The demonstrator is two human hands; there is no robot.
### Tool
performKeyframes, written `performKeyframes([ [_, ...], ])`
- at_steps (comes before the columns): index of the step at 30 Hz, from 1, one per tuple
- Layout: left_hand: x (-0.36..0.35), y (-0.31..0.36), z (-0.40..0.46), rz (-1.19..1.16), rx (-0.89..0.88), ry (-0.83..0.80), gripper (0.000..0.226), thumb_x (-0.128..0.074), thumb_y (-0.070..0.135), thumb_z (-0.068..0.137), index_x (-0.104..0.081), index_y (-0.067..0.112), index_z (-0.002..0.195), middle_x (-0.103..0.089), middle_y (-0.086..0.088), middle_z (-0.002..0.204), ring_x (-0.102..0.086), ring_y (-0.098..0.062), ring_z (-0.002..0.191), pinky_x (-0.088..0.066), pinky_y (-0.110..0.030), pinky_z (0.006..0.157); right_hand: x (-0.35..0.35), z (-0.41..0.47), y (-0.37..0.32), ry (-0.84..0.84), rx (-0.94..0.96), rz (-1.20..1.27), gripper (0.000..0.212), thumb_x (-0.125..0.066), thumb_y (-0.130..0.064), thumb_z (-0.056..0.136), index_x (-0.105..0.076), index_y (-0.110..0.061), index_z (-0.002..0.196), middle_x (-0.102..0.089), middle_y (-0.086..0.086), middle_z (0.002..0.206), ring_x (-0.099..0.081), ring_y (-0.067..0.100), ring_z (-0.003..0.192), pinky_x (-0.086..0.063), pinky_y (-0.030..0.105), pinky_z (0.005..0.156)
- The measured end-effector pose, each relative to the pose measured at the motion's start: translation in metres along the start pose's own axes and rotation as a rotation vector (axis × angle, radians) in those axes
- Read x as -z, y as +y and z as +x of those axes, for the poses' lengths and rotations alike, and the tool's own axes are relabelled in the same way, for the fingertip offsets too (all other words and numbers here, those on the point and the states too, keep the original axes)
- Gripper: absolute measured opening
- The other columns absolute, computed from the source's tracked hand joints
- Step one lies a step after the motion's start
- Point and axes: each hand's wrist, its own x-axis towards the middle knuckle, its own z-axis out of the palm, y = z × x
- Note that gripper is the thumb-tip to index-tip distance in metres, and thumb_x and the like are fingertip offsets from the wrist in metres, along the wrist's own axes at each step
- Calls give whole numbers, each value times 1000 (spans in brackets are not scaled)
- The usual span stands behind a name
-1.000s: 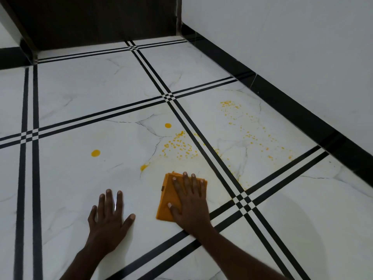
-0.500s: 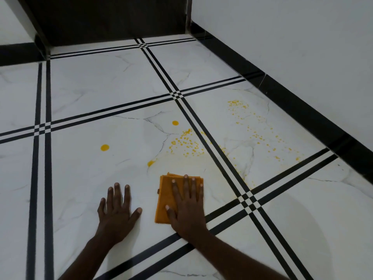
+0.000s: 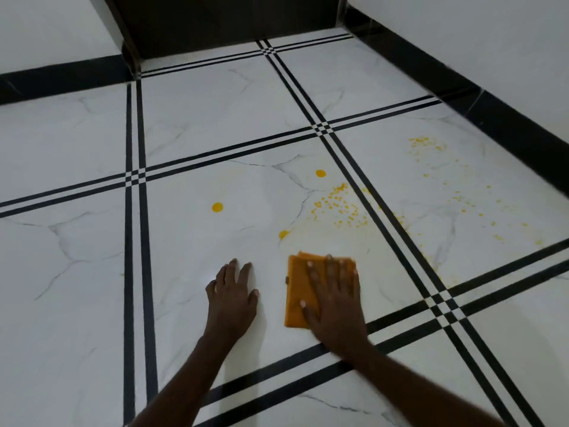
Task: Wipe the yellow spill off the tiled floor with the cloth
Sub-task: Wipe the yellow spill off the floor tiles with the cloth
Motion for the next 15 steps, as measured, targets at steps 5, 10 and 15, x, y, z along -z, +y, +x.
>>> performKeyframes([
  [5, -4, -42, -1, 35, -40, 38, 73, -64, 38, 91, -34, 16, 154, -32, -15, 161, -31, -33, 148, -32, -53, 113, 8, 65, 49, 116, -301, -71, 74, -30, -60, 100, -31, -19, 161, -30, 20, 166, -24, 44, 152, -22, 62, 121],
  [10, -5, -39, 7, -9, 53, 95, 72, -39, 53, 93, -35, 14, 154, -31, -18, 161, -29, -36, 149, -29, -58, 113, -2, -24, -68, 28, -255, 61, 79, -37, -61, 98, -20, -21, 164, -16, 18, 170, -13, 44, 156, -1, 60, 126],
  [15, -18, -38, 6, 44, -63, 139, 76, -34, 58, 95, -25, 17, 159, -17, -16, 167, -15, -33, 155, -21, -52, 117, -6, 111, 52, 87, -122, -109, 69, -31, -57, 102, -31, -19, 159, -36, 21, 162, -32, 50, 148, -26, 62, 119],
])
